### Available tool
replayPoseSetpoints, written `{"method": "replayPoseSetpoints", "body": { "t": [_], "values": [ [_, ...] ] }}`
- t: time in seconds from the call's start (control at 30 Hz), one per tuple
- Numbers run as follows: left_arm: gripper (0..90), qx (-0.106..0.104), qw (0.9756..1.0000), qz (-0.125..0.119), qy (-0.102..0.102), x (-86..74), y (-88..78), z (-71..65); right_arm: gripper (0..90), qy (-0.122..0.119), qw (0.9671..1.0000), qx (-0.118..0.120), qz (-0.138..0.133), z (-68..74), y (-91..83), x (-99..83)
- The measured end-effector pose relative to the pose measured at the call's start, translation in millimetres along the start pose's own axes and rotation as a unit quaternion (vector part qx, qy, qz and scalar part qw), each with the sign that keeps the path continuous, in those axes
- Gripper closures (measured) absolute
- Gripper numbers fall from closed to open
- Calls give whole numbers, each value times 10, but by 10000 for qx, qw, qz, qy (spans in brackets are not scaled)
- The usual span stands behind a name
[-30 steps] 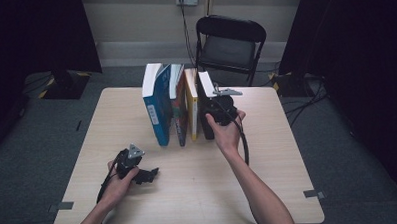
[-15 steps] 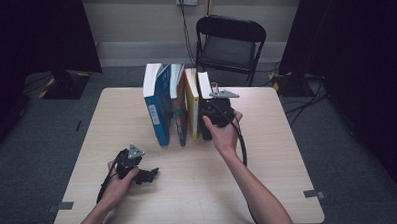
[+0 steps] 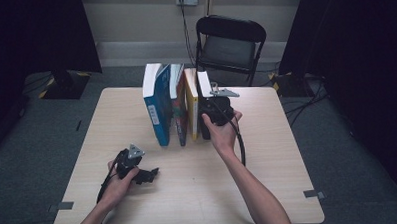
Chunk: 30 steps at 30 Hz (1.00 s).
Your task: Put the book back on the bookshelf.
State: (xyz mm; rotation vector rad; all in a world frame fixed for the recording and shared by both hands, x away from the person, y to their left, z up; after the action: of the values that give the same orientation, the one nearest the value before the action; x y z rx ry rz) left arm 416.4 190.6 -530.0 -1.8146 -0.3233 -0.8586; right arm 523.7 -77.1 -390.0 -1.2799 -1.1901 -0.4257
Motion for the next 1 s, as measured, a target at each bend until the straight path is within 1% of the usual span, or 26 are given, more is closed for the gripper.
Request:
{"method": "replayPoseSetpoints", "body": {
  "t": [0.13, 0.17, 0.2, 0.3, 0.5, 0.63, 0.9, 1.0],
  "values": [
    [0, 0, 10000, 1, 2, 0, 0, 0, 482, 182, 9998, -85, 10, 29, 1, 7],
    [0, 0, 10000, 0, 0, 0, 0, 0, 482, 190, 9998, -88, 10, 38, 2, 7],
    [0, -6, 10000, 0, -18, -1, 1, -3, 480, 169, 9998, -104, 3, 55, 3, 4],
    [1, 0, 10000, 4, -18, -3, -1, -5, 473, 0, 10000, -71, -36, 81, 4, -14],
    [1, 3, 10000, 3, -18, -3, -1, -5, 468, -222, 9997, 53, -48, 49, 0, -32],
    [1, 3, 10000, 3, -19, -3, -1, -5, 468, -315, 9994, 108, -98, 36, 6, -42],
    [1, 2, 10000, 3, -19, -3, -1, -5, 450, -148, 9996, 190, -145, 25, 18, -53],
    [1, 1, 10000, 3, -20, -3, -1, -5, 445, -149, 9995, 247, -153, 20, 20, -68]
  ]
}}
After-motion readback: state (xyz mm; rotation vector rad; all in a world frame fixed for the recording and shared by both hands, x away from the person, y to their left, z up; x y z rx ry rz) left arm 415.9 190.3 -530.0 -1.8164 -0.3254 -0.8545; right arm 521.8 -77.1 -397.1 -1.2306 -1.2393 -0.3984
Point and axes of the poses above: each handheld gripper's, and its own axes: y roughly forward along the jaws, x roughly out of its top, z roughly to its left, the point moved 4 cm from there along y, roughly forward along the jaws, and after that the axes turned 15 degrees about -y, right-handed, at the moved point
